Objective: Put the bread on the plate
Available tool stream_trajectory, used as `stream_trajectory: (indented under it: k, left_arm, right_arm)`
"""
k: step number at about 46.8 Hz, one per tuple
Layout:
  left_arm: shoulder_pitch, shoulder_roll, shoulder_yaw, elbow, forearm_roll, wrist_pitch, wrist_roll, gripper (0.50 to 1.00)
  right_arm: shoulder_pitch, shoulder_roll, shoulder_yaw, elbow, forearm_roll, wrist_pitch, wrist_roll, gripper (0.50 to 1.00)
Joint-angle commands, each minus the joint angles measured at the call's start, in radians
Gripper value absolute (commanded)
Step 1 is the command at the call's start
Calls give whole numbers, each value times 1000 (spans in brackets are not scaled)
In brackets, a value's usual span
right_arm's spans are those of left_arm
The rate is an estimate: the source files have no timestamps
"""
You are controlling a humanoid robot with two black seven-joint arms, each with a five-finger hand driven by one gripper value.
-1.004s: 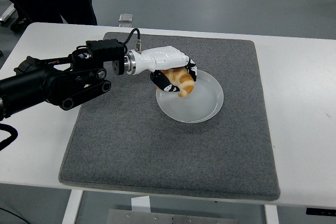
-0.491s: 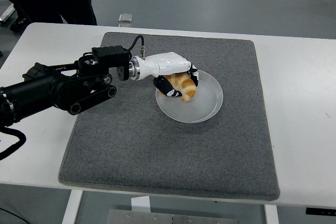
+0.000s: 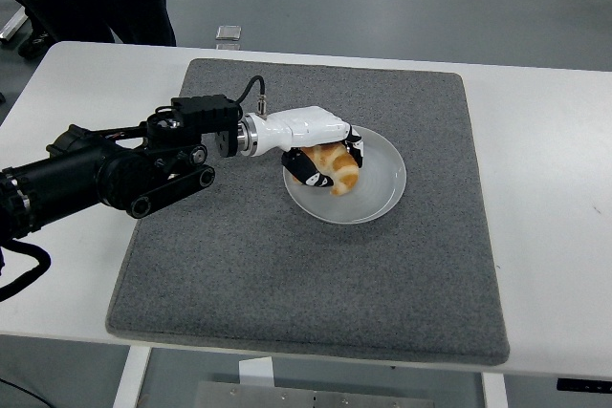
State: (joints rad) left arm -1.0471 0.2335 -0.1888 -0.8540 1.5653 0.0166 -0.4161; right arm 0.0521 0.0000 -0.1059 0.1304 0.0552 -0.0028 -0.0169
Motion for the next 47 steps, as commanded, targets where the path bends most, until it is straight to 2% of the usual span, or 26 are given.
stream_trajectory:
  k: [1,4,7,8,18,28,47]
  left_arm:
    - [4,0,0,0,-2,2,0,784]
    - [6,0,0,0,-2,2,0,878]
    - [4,0,0,0,-5,2,0,938]
    - [1,0,0,-2,-10,2,0,989]
    - [-5,18,-3,-46,-88,-6,-3,996]
    - [-16,119,0,-154,-401,-15,-3,996]
    - [-34,240,-1,-177,-812,-40,-3,999]
  right_arm:
    - [0,0,0,0,0,1,0,952]
    - [0,0,0,0,0,0,0,952]
    - [0,0,0,0,0,0,0,954]
    - [0,0,0,0,0,0,0,952]
    - [0,0,0,0,0,1,0,952]
    - [0,0,0,0,0,0,0,952]
    - [0,0,0,0,0,0,0,952]
